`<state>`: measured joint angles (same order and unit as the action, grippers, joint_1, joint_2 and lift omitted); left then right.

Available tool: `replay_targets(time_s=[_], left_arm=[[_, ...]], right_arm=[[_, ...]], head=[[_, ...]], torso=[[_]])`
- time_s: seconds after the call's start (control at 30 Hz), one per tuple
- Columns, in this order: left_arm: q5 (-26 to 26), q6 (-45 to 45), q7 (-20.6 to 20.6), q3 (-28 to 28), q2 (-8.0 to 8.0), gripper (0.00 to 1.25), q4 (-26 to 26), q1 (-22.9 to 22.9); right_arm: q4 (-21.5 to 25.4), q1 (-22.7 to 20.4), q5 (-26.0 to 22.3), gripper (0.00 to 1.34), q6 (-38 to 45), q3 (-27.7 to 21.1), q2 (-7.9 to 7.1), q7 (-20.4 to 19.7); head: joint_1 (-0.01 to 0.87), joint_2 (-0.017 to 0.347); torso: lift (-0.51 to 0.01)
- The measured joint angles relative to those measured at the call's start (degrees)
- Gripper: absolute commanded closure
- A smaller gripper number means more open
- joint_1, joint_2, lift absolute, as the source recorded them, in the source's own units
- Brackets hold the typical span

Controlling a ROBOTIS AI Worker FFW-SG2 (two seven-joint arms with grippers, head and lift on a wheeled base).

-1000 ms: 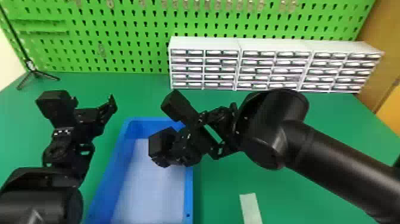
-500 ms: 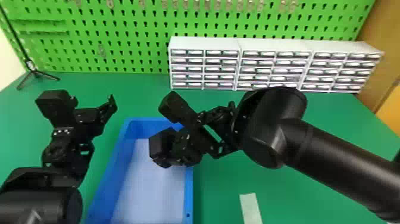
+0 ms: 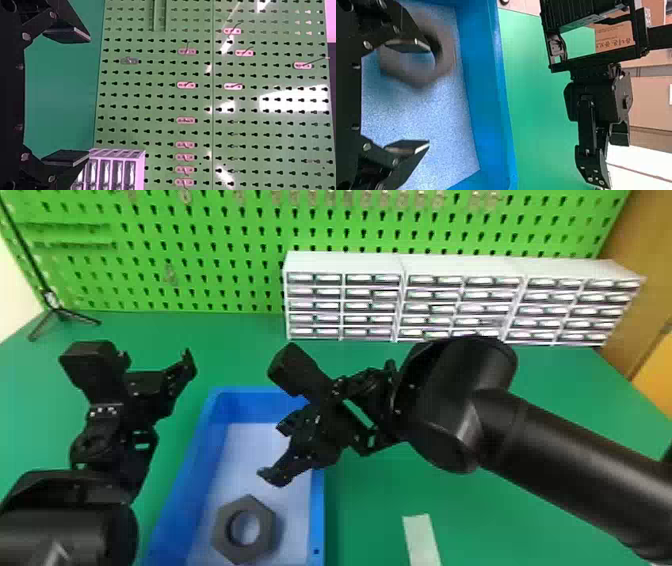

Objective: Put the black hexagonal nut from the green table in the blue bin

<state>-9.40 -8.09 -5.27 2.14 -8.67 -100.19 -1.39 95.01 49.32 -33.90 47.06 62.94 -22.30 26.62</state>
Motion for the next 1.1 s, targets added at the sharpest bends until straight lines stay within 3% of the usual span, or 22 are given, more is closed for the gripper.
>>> replay_targets(time_s=[0.83, 1.1], left_arm=[[-0.18, -0.17, 0.0, -0.08, -0.12, 0.25, -0.04, -0.07], [-0.21, -0.18, 0.0, -0.15, -0.12, 0.25, -0.09, -0.1]], right_arm=[[-0.09, -0.59, -0.07, 0.3, 0.41, -1.25, -0.03, 0.01], [-0.08, -2.33, 0.68, 0.3, 0.41, -5.9, 0.1, 0.23]], head=[[0.686, 0.028], [0.686, 0.028]], torso=[[-0.096], [-0.096]])
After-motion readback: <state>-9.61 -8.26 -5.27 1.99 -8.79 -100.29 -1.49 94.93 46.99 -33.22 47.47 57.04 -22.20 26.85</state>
